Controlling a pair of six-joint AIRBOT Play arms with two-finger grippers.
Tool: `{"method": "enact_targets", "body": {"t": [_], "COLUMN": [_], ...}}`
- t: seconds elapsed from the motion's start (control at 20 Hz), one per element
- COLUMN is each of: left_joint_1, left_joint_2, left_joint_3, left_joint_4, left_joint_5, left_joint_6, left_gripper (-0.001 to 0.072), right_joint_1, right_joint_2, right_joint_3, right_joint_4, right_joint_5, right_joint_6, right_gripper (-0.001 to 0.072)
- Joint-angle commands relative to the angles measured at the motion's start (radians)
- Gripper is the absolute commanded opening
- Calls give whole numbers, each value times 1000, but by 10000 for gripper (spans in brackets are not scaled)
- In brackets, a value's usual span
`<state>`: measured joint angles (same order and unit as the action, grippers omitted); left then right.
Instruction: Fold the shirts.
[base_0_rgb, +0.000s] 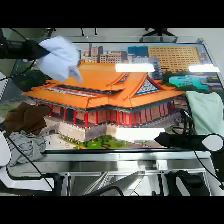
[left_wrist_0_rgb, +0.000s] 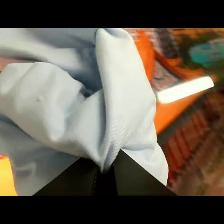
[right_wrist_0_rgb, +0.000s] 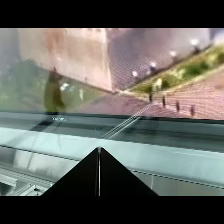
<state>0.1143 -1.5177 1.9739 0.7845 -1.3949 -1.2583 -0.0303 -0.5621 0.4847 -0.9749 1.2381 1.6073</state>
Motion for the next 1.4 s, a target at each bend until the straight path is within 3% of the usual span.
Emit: {"method": "enact_targets", "body": {"t": [0.0,0.25,0.45,0.5,0.55,0.6,0.65,0.85,1.0,1.05,1.1,1.35], "left_joint_1": [-188,-388,-444,-446,-444,-432,-410,-253,-164,-161,-171,-354], "left_joint_2": [152,202,121,97,77,58,45,50,150,192,231,333], "left_joint_3": [-174,-567,-761,-785,-800,-803,-791,-673,-792,-872,-958,-1353], "left_joint_4": [-95,-17,-18,-18,-16,-16,-18,94,129,129,126,-80], "left_joint_5": [-54,85,168,164,151,121,82,-104,-112,-99,-69,257], "left_joint_6": [-15,8,32,33,42,50,42,-19,-37,-37,-37,-13], "left_gripper": [14,15,16,18,67,509,696,696,695,695,695,695], "right_joint_1": [1,1,1,1,1,1,0,-3,-3,-3,-3,21], "right_joint_2": [0,0,0,0,0,0,0,-67,-245,-313,-382,-718], "right_joint_3": [0,0,0,0,0,0,0,2,24,40,61,203], "right_joint_4": [11,10,10,10,11,11,11,11,30,46,58,92], "right_joint_5": [0,0,-2,-9,-17,-27,-36,-108,-164,-186,-204,-219], "right_joint_6": [-82,-126,-146,-146,-146,-146,-146,-191,-241,-290,-333,-458], "right_gripper": [16,18,24,72,288,429,430,430,420,330,293,304]}}
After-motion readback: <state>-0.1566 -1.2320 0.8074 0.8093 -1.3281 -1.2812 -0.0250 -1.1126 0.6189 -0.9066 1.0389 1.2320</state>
